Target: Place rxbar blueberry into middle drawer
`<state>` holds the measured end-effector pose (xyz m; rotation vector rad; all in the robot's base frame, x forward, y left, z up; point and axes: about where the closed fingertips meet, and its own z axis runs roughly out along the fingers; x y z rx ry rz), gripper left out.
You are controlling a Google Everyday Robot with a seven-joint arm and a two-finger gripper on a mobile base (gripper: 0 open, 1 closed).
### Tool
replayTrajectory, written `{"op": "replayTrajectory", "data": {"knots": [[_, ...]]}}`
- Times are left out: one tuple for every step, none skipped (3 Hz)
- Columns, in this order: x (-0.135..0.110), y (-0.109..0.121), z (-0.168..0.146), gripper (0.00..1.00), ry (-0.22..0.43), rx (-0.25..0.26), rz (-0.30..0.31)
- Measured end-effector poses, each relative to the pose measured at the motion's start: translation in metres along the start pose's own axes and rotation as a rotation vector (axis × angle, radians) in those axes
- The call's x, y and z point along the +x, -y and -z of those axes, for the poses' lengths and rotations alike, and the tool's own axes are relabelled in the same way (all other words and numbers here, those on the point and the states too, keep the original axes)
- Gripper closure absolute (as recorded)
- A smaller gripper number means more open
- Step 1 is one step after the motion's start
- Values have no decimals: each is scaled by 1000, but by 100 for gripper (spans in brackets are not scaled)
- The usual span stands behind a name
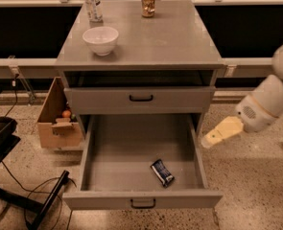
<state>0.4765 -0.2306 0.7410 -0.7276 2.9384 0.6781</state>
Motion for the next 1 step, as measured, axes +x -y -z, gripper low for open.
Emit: {"op": "replayTrajectory", "data": {"knots": [[6,-1,29,0,87,68,-23]]}}
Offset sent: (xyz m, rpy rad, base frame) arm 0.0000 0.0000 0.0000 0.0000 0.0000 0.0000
